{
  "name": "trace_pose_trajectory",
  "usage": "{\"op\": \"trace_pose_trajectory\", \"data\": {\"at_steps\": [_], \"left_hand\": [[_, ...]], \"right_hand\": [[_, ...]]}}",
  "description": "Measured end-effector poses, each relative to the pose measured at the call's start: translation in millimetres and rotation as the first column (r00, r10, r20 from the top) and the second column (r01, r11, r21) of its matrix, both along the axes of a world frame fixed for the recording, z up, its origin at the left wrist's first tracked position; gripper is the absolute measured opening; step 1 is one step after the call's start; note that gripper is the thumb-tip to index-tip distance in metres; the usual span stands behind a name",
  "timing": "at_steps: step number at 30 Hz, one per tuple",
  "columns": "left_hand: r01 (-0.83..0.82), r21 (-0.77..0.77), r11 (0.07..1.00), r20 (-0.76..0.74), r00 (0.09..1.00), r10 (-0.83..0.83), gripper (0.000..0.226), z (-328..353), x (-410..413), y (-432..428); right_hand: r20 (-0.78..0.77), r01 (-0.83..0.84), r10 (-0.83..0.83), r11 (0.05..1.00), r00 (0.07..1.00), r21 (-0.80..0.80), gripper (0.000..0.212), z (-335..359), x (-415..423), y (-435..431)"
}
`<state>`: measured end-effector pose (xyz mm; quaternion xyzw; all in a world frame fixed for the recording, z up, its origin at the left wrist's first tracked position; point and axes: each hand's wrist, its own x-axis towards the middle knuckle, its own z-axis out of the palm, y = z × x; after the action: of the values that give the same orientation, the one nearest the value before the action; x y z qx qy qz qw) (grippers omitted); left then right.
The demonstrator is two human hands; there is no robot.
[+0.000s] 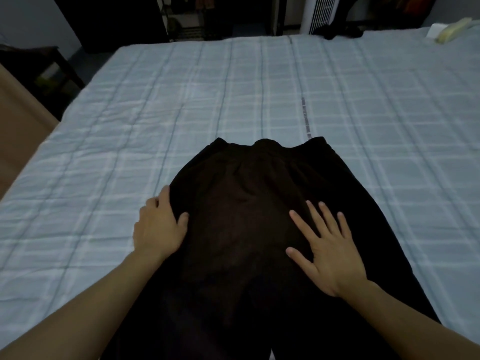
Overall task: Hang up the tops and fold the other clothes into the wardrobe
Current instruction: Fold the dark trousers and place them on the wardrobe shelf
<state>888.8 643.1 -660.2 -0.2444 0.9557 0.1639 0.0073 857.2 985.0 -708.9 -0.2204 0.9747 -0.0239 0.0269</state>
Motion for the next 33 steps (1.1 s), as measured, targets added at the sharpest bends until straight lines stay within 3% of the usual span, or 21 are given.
{"op": "trace_pose_trajectory", "data": {"at_steps": [4,7,11,13,15,19,21,22,24,26,29,31,33], "left_hand": [[-0.074,0.036,0.997,0.097,0.993,0.07,0.073,8.3,2.7,-6.5],[-0.08,0.027,0.996,0.127,0.989,0.076,0.043,24.0,20.7,-6.0],[-0.043,0.255,0.966,-0.039,0.998,0.055,0.016,58.3,42.9,13.5],[-0.018,0.346,0.938,-0.134,0.989,0.068,0.013,86.5,50.0,38.4],[0.056,0.399,0.915,-0.189,0.982,0.023,0.017,114.2,52.4,74.4],[0.228,0.453,0.862,-0.308,0.947,-0.089,0.018,148.7,40.8,179.6],[0.32,0.598,0.735,-0.272,0.943,-0.19,0.029,152.5,34.8,232.2],[0.354,0.691,0.63,-0.228,0.934,-0.274,0.037,150.2,35.4,252.9],[0.393,0.782,0.484,-0.157,0.876,-0.457,0.047,134.2,47.5,276.5],[0.454,0.713,0.534,-0.085,0.812,-0.577,0.052,110.1,70.4,279.8],[0.622,0.282,0.73,0.015,0.758,-0.652,0.06,69.4,100.7,268.1],[0.659,-0.004,0.752,0.1,0.748,-0.656,0.067,51.6,110.2,259.3],[0.654,-0.102,0.75,0.124,0.756,-0.643,0.069,41.3,112.8,252.7]], "right_hand": [[-0.007,-0.012,0.012,1.0,1.0,0.008,0.074,0.2,0.0,1.3],[0.059,0.013,-0.013,1.0,0.998,-0.001,0.077,12.6,2.6,-2.7],[0.132,0.166,-0.128,0.927,0.983,-0.338,0.082,52.0,30.1,-27.3],[0.197,0.198,-0.102,0.803,0.975,-0.563,0.079,79.4,47.3,-45.1],[0.375,0.302,-0.014,0.619,0.927,-0.725,0.075,110.6,59.4,-60.9],[0.546,0.516,0.027,0.291,0.837,-0.805,0.068,167.9,58.4,-49.3],[0.606,0.603,-0.022,0.127,0.796,-0.788,0.045,181.5,49.7,-14.4],[0.626,0.632,-0.085,0.105,0.775,-0.768,0.033,181.3,46.3,7.6],[0.634,0.679,-0.244,0.212,0.733,-0.703,0.028,167.3,45.8,50.2],[0.567,0.68,-0.376,0.426,0.733,-0.597,0.045,143.3,58.8,78.2],[0.338,0.493,-0.364,0.718,0.868,-0.491,0.074,107.4,91.3,84.1],[0.166,0.329,-0.285,0.847,0.944,-0.417,0.081,89.5,110.3,76.6],[0.082,0.221,-0.206,0.925,0.975,-0.309,0.078,77.6,120.1,67.6]]}}
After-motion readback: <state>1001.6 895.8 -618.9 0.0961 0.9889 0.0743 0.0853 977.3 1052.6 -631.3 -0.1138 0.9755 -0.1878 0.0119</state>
